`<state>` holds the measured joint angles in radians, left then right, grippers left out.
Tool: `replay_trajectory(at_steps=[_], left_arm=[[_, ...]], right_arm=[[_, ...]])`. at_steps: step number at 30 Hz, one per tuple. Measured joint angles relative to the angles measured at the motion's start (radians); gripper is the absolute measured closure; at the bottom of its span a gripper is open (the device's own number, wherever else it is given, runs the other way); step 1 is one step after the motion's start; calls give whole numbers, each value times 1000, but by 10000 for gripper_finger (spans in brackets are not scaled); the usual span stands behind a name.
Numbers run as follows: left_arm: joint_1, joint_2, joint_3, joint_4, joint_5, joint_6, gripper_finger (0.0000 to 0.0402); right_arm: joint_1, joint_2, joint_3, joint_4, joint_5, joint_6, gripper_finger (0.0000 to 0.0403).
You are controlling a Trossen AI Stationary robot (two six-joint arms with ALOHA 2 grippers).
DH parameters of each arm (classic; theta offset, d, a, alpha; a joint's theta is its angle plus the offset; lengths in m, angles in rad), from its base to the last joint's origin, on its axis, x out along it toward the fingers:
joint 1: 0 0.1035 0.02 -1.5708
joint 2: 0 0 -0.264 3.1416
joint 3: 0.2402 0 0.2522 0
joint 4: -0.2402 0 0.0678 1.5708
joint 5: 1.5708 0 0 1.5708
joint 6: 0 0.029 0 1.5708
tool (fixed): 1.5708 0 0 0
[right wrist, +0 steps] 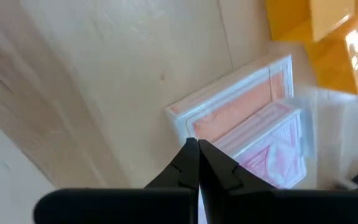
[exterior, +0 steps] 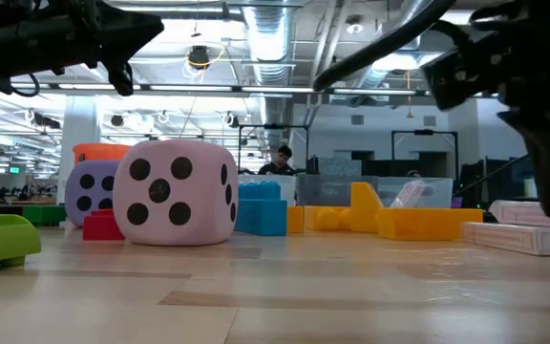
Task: Pick & Place Toys
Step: Adjust the orange deck of cards on the table, then put the pink die into the left transparent bin
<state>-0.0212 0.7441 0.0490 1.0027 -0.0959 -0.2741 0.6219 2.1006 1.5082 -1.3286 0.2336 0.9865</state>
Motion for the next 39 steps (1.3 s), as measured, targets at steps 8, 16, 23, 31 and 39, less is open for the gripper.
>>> replay_trajectory(at_steps=[8, 16, 23, 31, 39], left_arm=[[0, 0, 0, 0, 0, 0, 372], [0, 0, 0, -1, 0, -1, 372], [0, 0, 1, -38, 0, 0, 372], [0, 0, 1, -34, -9, 34, 378], [2, -5, 1, -11, -13, 35, 387]], right_arm=[[-114, -1, -81, -47, 90, -21, 403], [-167, -3, -167, -45, 212, 131, 403], [-68, -102, -69, 159, 561, 96, 403], [22, -274, -250, 643, 760, -215, 403], [-123, -374, -766, 1722, 539, -578, 403]])
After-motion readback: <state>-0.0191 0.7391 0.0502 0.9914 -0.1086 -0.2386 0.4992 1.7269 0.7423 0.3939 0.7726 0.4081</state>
